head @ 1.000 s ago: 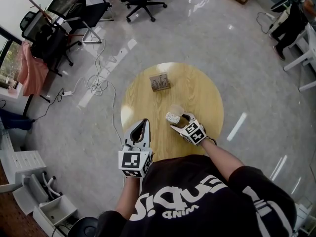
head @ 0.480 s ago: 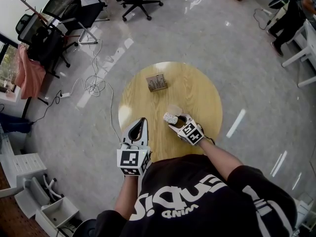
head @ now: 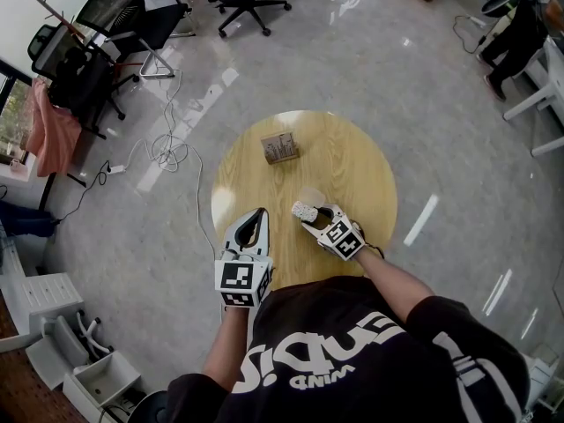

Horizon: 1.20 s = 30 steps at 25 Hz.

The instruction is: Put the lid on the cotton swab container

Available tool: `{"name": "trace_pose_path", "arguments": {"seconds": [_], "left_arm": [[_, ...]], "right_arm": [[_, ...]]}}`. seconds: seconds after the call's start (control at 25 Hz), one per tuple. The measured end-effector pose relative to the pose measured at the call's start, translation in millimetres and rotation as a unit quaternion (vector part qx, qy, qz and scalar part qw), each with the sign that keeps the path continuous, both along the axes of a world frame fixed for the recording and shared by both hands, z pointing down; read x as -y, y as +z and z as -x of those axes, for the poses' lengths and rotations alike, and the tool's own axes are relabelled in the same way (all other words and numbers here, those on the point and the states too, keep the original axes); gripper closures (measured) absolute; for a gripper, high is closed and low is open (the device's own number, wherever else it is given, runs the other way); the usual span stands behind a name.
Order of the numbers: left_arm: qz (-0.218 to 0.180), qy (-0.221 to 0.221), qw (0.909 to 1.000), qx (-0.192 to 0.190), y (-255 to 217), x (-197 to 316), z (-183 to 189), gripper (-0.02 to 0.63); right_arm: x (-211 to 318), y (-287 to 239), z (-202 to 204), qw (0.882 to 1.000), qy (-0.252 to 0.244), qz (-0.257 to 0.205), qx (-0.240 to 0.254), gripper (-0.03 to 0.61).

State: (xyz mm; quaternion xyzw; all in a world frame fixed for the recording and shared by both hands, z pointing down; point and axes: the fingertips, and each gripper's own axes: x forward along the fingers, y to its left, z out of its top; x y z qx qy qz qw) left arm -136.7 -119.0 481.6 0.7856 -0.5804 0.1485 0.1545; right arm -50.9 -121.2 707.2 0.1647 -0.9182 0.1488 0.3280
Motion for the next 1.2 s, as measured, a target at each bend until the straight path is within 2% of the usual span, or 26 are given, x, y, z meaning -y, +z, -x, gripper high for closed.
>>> {"name": "trace_pose_path", "arguments": {"seconds": [0.2, 0.32, 0.48, 0.76, 1.04, 1.2], "left_arm": [[0.016, 0.029, 0.9994, 0.0, 23, 14, -9, 0.604], [0.03, 0.051, 0.9981, -0.018, 37, 25, -17, 0.604], [0.053, 0.086, 0.994, -0.041, 63, 36, -30, 0.604], [0.085, 0.128, 0.9863, -0.059, 103, 54, -40, 0.604], [0.14, 0.141, 0.979, -0.045, 155, 76, -42, 0.604], [0.164, 0.159, 0.9721, -0.052, 174, 80, -49, 0.604]], "right_arm": [[0, -1, 1, 1.0, 0.0, -0.004, 0.0, 0.368], [0, -1, 3, 1.0, -0.005, -0.009, -0.002, 0.371], [-1, 0, 2, 1.0, -0.013, -0.011, -0.003, 0.373], [-8, 3, -3, 0.999, -0.037, -0.021, -0.007, 0.374], [-9, -1, -3, 0.999, -0.043, -0.024, -0.012, 0.374], [-10, 1, -2, 0.999, -0.045, -0.026, -0.014, 0.376]]}}
